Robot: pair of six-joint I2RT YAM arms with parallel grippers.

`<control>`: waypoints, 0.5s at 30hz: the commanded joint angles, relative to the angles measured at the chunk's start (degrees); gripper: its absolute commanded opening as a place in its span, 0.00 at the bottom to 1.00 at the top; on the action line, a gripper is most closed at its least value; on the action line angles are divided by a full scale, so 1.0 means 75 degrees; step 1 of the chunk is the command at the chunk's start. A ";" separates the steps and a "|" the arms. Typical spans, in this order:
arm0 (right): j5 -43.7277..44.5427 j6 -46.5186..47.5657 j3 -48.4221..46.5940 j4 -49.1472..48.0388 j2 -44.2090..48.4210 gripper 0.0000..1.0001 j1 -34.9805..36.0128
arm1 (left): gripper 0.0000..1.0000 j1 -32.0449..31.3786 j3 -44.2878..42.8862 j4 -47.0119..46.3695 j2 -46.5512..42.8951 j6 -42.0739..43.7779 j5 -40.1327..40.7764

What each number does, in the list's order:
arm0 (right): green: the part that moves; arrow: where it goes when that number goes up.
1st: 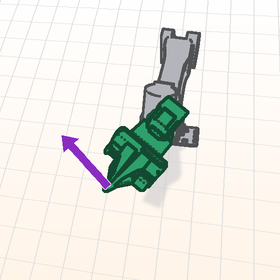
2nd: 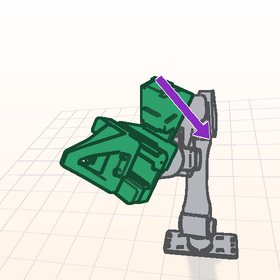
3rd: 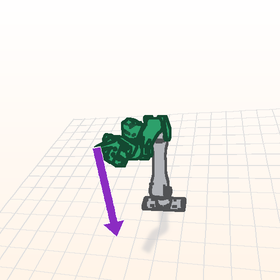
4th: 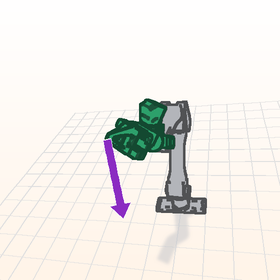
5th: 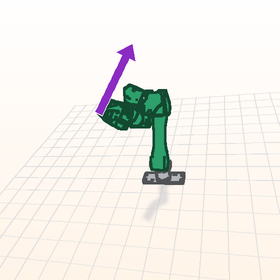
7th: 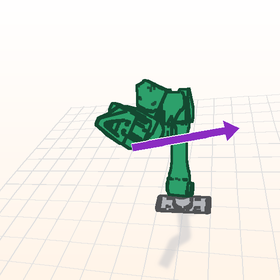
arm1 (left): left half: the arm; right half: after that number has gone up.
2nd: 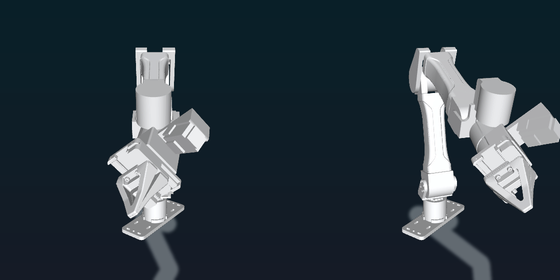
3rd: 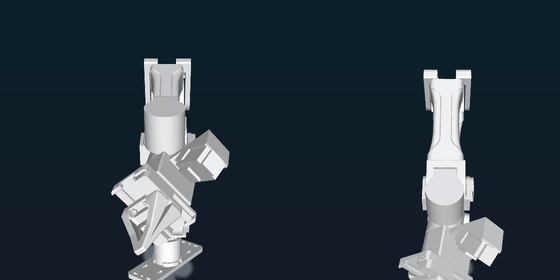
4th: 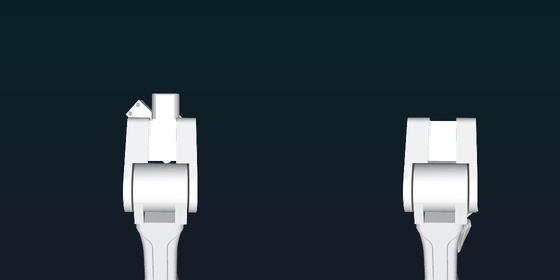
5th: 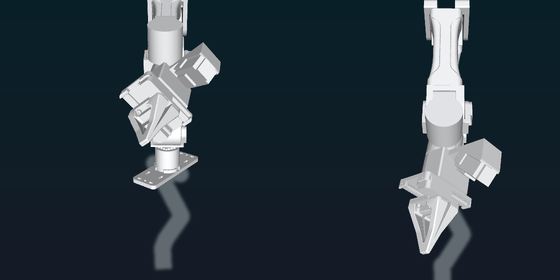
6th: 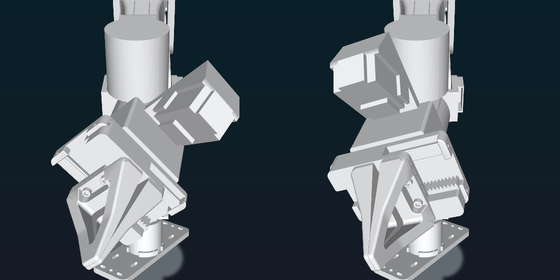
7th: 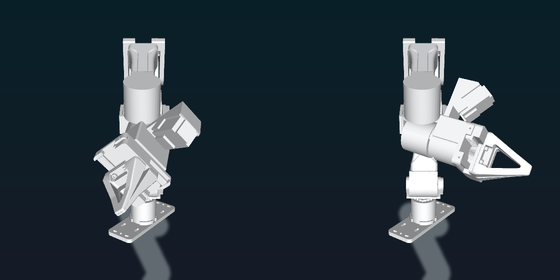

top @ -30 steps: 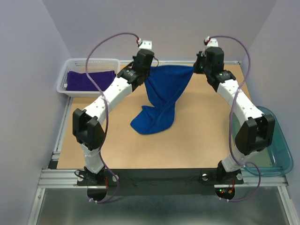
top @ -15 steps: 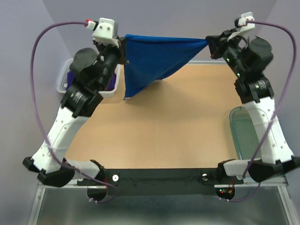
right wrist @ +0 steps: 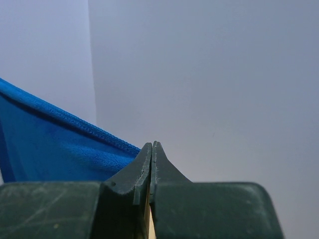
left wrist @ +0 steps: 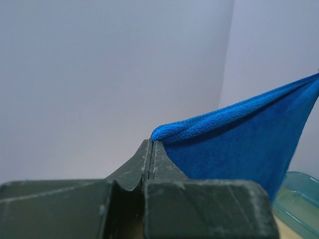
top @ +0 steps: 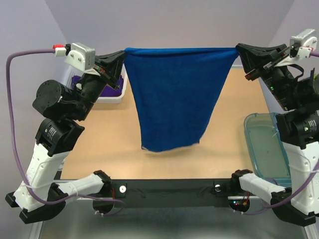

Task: Fold and stack the towels
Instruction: Flatten out the crumpled towel

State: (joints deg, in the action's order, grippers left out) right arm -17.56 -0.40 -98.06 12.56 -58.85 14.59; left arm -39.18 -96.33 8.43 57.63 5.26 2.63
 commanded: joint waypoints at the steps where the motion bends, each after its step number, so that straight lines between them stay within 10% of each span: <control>1: 0.1004 0.0440 -0.0307 0.0084 -0.0472 0.00 -0.0129 | 0.00 0.0126 -0.0198 -0.0397 0.0073 -0.0021 0.0960; 6: 0.1649 0.0791 -0.0133 0.0060 -0.1281 0.00 -0.0129 | 0.00 0.0219 0.0234 -0.0619 0.1079 -0.0161 0.2492; 15: 0.2833 0.1331 0.0396 -0.1062 -0.4043 0.01 -0.0152 | 0.00 0.2012 0.0484 -0.1719 0.4380 -0.0888 0.1935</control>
State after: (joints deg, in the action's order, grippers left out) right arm -3.53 6.13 -95.09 11.40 -82.56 14.57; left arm -28.36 -91.31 0.99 81.87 0.73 14.66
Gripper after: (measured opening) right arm 0.013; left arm 0.018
